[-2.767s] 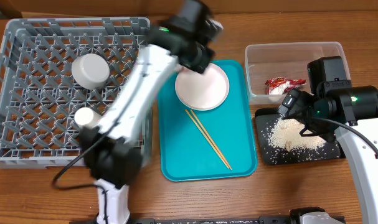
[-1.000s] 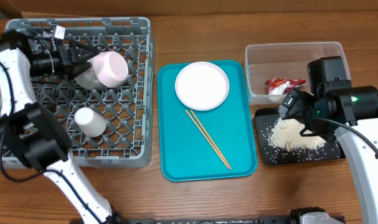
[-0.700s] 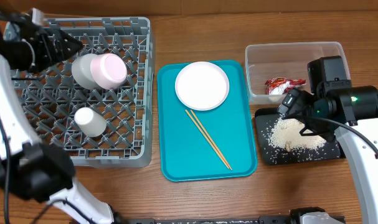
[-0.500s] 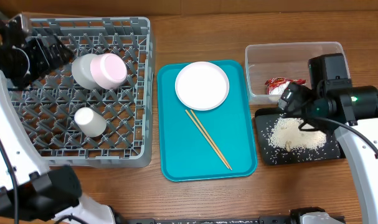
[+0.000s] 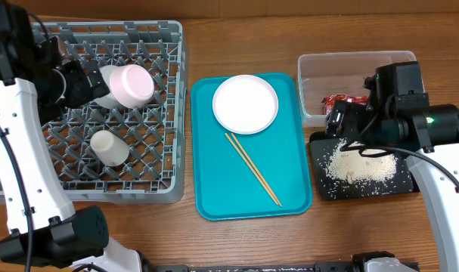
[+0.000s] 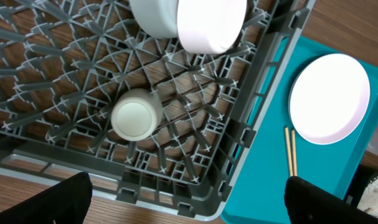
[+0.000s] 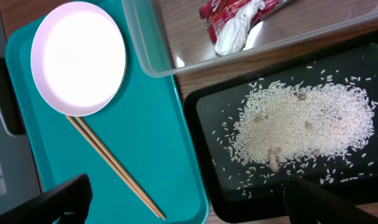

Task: Sort waste into correct bins and load items into the dishwasher
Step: 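Move the left gripper to the wooden chopsticks on the tray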

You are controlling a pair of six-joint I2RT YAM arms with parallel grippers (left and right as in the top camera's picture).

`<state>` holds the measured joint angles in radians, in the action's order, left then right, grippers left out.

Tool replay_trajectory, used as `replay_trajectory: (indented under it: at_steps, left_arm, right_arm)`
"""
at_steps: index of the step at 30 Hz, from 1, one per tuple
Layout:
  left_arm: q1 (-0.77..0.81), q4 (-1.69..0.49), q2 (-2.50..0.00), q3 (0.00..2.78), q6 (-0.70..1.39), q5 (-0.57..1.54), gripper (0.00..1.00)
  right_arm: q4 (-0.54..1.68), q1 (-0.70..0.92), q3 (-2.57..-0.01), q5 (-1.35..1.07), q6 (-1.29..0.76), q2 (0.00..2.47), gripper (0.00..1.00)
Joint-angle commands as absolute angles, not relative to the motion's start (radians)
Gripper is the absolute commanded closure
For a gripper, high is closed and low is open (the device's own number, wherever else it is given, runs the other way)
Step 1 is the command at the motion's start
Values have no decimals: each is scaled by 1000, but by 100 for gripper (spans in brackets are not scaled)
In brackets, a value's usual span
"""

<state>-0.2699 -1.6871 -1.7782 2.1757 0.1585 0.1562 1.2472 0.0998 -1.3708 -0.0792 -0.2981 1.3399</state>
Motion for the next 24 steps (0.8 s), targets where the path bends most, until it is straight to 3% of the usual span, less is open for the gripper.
replay_trajectory:
  at_steps: [1,11,18,24]
  left_arm:
    - [-208,-1690,-1719,2163,183,115,0]
    - [-47,-1690,-1445,1831,195,86,0]
    - [-33,-1658,-1238,1497,252,79,0]
    - [-32,-1496,-1198,1389,266,358,0]
  right_arm:
    - [1238,98,-1380,-92,-249,1335,0]
    - [1243,107,-1380,-130,-153,1335,0]
    - [1242,171,-1380,-133,-126,1336,0]
    - [1251,198,-1380,-133,-134,1336,0]
